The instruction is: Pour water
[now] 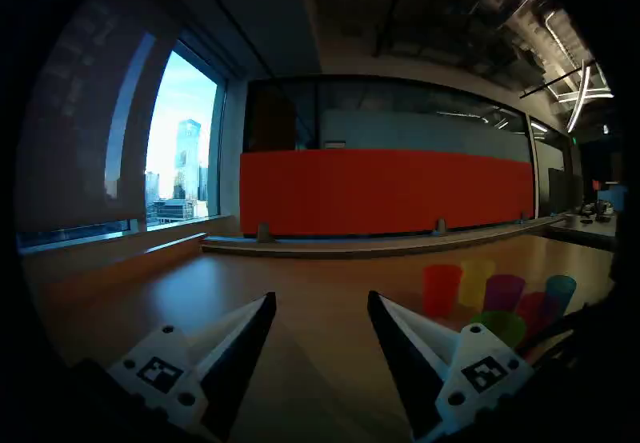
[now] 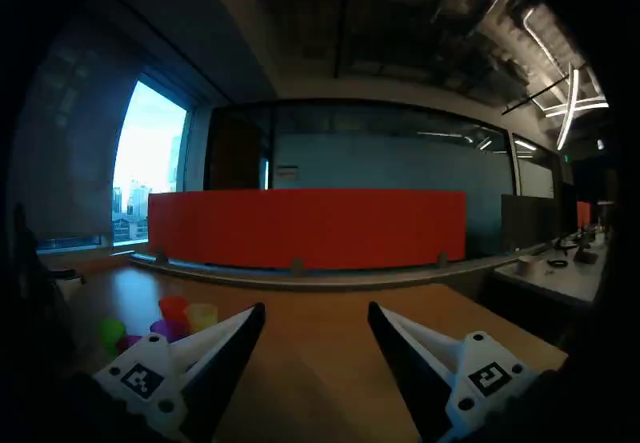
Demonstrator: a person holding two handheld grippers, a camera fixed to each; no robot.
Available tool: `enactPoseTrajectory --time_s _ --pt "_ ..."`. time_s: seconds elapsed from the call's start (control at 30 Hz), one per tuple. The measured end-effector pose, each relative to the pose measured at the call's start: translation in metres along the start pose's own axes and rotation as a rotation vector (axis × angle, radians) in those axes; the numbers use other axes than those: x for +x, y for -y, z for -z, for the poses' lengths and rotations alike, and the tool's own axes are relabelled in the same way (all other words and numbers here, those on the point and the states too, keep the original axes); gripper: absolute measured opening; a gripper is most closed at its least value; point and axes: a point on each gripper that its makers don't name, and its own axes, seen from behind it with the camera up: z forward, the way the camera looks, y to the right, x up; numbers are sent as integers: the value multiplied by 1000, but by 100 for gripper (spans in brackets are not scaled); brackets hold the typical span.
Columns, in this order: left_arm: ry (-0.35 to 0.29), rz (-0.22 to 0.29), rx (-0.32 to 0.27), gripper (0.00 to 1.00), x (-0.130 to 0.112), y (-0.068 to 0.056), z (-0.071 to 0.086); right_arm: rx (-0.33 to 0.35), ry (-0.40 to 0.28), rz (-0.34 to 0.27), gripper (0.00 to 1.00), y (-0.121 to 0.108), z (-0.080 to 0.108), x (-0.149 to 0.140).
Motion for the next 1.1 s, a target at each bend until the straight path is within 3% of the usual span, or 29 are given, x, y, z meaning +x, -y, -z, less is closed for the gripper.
enactPoseTrajectory --time_s 0.37,0.77,1.1 --pt "0 0 0 84 0 0 0 -32 -46 30 99 5 -16 -7" --pt "0 0 0 84 -1 0 -1 -47 -4 -24 99 8 -33 -47" --pt "0 0 0 84 -1 0 -1 -44 6 -47 99 2 -38 -59"
